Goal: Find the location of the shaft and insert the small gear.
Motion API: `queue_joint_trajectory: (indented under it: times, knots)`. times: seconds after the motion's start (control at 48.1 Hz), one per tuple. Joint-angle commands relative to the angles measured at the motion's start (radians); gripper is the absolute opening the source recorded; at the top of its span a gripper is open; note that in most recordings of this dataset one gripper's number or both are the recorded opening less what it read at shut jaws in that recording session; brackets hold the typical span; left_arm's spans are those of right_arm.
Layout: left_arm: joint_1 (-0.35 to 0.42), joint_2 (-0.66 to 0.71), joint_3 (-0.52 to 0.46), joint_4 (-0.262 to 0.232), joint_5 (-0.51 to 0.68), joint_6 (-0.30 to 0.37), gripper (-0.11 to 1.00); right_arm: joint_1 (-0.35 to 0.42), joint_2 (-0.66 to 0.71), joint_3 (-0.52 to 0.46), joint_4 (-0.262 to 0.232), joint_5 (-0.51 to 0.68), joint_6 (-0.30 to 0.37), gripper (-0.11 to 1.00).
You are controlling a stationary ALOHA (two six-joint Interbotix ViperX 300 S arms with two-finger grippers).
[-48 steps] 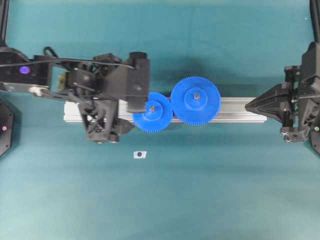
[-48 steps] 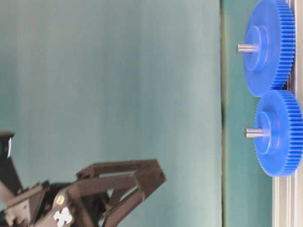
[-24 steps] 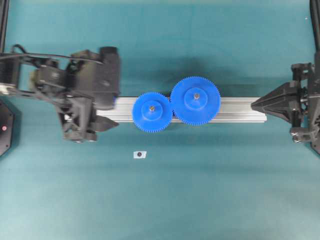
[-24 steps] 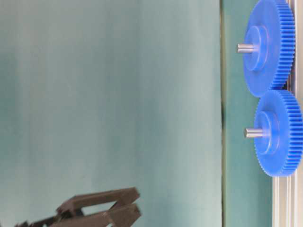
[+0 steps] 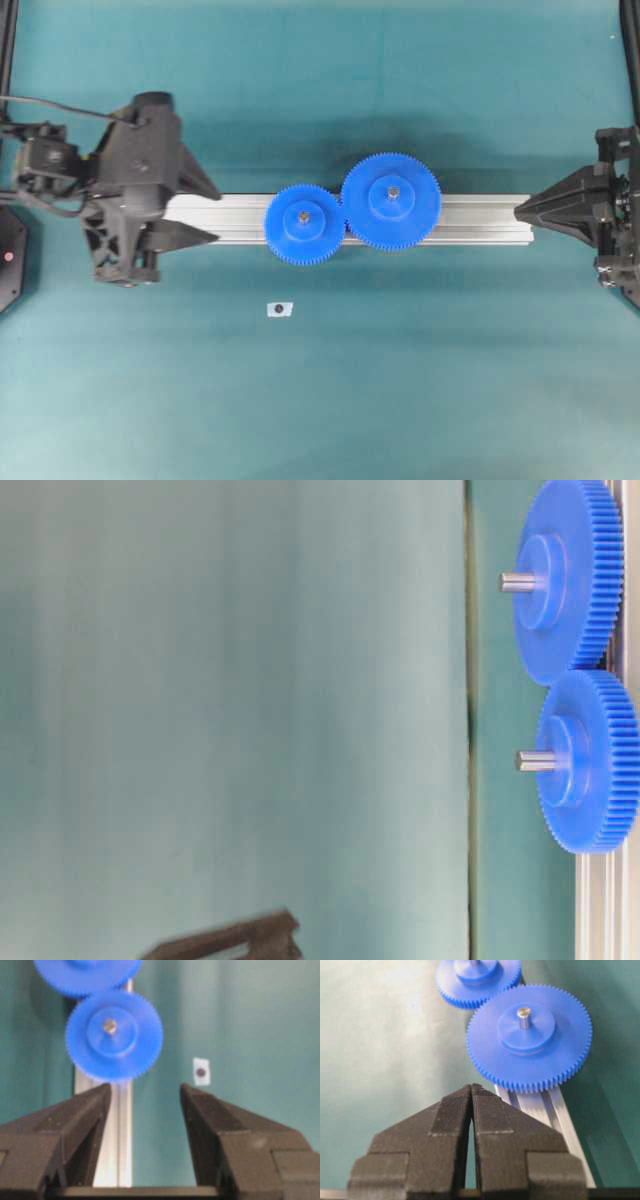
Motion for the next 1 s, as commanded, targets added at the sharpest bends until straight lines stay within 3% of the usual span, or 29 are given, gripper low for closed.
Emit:
queue_joint_trajectory:
  times: [0.0,0.27,0.978]
  knots:
    - [-0.003,-0.041,0.005,0.003,-0.018,-0.005,0.54,0.002,0.002,-0.011,-0.003,-0.005,0.0,0.06]
    - [-0.003,-0.129,0.075,0.003,-0.097,-0.06,0.54,0.002,-0.008,-0.009,-0.011,-0.018,-0.003,0.06]
    - [-0.003,-0.164,0.132,0.003,-0.17,-0.061,0.54,-0.006,-0.04,0.005,-0.011,-0.054,-0.002,0.06]
